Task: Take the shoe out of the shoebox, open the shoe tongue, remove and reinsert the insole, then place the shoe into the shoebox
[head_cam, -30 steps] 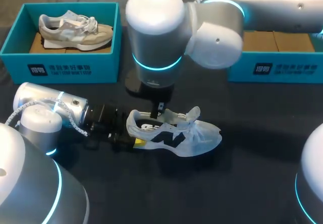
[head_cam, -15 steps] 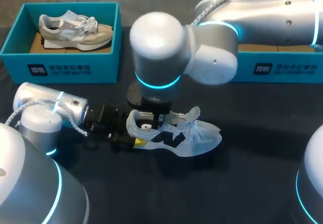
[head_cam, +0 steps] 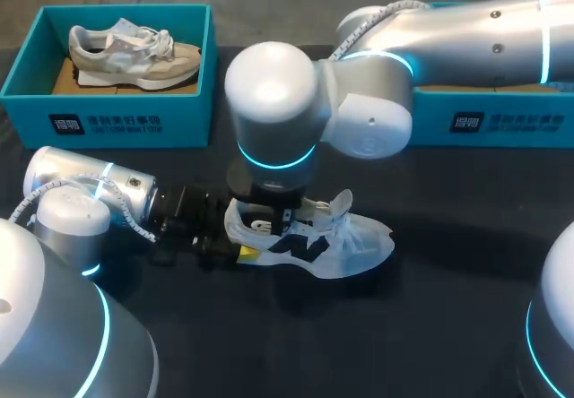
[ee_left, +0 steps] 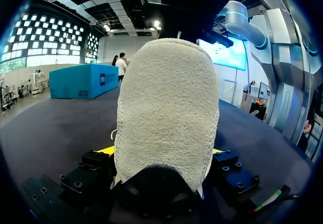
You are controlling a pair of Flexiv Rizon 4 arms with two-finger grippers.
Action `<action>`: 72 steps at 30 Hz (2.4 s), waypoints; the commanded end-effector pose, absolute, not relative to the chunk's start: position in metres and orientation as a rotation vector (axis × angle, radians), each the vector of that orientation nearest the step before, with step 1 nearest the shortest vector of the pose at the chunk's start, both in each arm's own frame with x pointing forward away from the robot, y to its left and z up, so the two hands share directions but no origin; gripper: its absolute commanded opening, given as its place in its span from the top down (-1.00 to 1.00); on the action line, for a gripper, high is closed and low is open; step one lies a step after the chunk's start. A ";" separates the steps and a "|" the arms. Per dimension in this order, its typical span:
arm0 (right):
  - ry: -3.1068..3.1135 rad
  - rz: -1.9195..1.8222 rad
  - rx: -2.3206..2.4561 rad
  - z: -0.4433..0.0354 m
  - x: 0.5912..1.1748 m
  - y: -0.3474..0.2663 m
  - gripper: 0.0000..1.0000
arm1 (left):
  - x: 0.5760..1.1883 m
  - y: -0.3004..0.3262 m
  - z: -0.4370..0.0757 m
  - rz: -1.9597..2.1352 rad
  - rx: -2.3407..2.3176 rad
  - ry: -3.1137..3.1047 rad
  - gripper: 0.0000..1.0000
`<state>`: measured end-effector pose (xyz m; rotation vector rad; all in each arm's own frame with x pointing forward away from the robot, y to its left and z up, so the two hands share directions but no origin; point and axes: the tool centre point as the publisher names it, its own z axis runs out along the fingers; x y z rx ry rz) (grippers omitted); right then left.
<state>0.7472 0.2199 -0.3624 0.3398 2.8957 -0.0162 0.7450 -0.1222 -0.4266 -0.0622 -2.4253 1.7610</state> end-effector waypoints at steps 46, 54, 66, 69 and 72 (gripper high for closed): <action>2.928 -0.004 0.542 -0.423 0.756 0.185 0.35 | 0.746 -0.122 -0.429 1.761 -0.060 -2.427 1.00; 2.982 -0.018 0.577 -0.439 0.745 0.182 0.34 | 0.746 -0.122 -0.429 1.761 -0.060 -2.427 1.00; 3.085 -0.060 0.571 -0.452 0.711 0.187 1.00 | 0.746 -0.122 -0.429 1.761 -0.060 -2.427 1.00; 3.097 -0.069 0.575 -0.453 0.708 0.188 1.00 | 0.746 -0.122 -0.429 1.761 -0.060 -2.427 1.00; 3.069 -0.034 0.595 -0.446 0.709 0.187 1.00 | 0.746 -0.122 -0.429 1.761 -0.060 -2.427 1.00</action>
